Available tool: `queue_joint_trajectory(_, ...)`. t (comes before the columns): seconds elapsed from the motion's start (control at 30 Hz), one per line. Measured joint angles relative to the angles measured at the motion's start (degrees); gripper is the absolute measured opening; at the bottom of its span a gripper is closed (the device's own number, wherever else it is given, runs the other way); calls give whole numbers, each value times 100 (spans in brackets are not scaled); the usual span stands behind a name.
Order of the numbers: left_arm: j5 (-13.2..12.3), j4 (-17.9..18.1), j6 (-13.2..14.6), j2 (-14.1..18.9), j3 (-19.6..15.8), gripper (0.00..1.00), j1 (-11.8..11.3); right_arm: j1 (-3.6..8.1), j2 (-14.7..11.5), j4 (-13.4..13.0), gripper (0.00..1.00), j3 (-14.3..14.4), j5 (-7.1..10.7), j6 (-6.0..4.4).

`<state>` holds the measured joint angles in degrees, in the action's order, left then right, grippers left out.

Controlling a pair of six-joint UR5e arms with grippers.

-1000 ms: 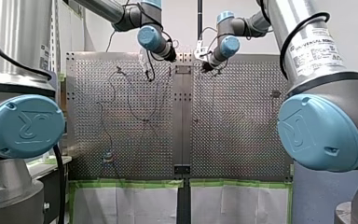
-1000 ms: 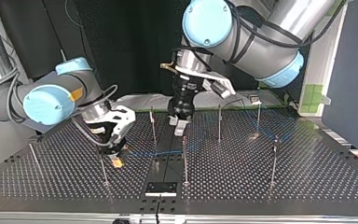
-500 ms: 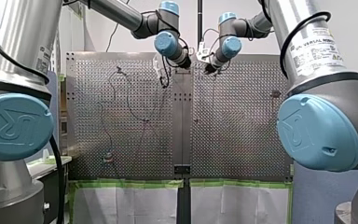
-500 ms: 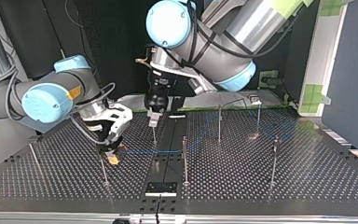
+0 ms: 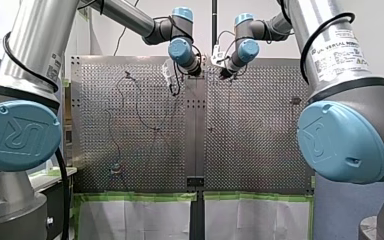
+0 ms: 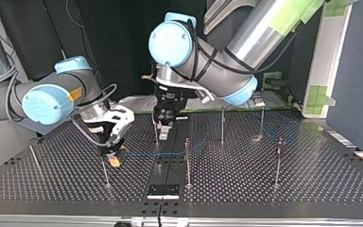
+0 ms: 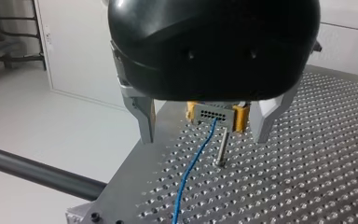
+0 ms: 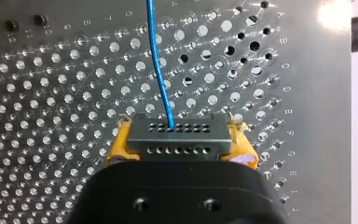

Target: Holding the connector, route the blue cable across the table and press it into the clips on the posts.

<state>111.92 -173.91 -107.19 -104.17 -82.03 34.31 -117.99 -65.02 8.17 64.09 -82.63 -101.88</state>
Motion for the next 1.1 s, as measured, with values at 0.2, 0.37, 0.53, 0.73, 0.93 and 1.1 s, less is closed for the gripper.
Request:
queue_joint_trajectory(0.2,-23,-22,6,-115,104,100,-10,0,0,-3,0,0,0,0)
queue_joint_trajectory(0.37,51,-146,26,-357,342,100,-18,0,1,-1,0,1,0,0)
queue_joint_trajectory(0.53,113,-178,31,-548,584,100,-96,1,1,-7,0,1,0,0)
queue_joint_trajectory(0.73,117,-202,31,-588,865,100,-190,1,1,-10,0,0,0,0)
queue_joint_trajectory(0.93,60,-323,43,-734,1129,100,-243,0,1,-10,0,-1,0,0)
queue_joint_trajectory(1.1,61,-445,53,-961,1366,100,-271,-1,1,-10,0,1,0,0)
